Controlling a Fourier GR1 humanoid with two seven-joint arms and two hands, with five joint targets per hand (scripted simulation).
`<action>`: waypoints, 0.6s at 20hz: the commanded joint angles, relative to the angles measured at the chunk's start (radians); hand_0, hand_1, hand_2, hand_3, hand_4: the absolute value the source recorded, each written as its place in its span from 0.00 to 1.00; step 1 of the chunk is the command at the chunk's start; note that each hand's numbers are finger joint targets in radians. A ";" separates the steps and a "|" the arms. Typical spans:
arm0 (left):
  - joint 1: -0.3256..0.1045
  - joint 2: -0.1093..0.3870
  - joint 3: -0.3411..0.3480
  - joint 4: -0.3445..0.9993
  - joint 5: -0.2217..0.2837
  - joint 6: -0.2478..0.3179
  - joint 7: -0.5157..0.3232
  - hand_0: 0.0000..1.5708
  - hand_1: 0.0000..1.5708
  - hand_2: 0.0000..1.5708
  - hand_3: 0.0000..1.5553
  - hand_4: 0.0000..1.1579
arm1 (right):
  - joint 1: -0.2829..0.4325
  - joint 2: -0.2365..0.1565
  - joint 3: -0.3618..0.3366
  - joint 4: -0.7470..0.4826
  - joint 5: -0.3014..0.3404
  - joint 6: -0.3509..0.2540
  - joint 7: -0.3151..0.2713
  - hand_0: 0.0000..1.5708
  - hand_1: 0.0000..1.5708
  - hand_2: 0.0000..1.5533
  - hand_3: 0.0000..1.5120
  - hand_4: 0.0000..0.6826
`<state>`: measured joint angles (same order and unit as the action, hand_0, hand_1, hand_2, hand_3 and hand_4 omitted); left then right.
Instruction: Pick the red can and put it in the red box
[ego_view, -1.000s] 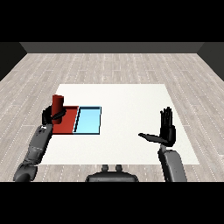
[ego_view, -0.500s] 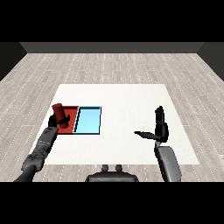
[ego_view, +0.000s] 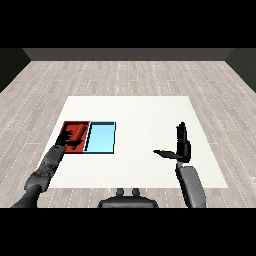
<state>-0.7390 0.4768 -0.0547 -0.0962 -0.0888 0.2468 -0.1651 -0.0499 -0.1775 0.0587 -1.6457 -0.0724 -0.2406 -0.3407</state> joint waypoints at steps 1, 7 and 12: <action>-0.051 0.052 -0.014 0.050 -0.030 -0.008 0.060 0.00 0.00 0.00 0.00 0.00 | -0.036 0.001 -0.024 0.030 -0.033 0.032 -0.024 0.00 0.00 0.00 0.00 0.00; -0.012 0.049 0.151 -0.052 0.127 0.076 -0.116 0.00 0.00 0.00 0.00 0.00 | -0.037 0.012 -0.017 -0.006 -0.041 0.039 -0.001 0.00 0.00 0.00 0.00 0.00; -0.008 -0.031 0.304 -0.269 0.296 0.007 -0.446 0.00 0.00 0.00 0.00 0.00 | -0.010 0.000 -0.033 -0.040 -0.088 0.083 -0.023 0.00 0.00 0.00 0.00 0.00</action>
<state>-0.7379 0.4906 0.1538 -0.2381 0.1014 0.2999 -0.4347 -0.0502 -0.1750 0.0309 -1.6663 -0.1294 -0.1839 -0.3657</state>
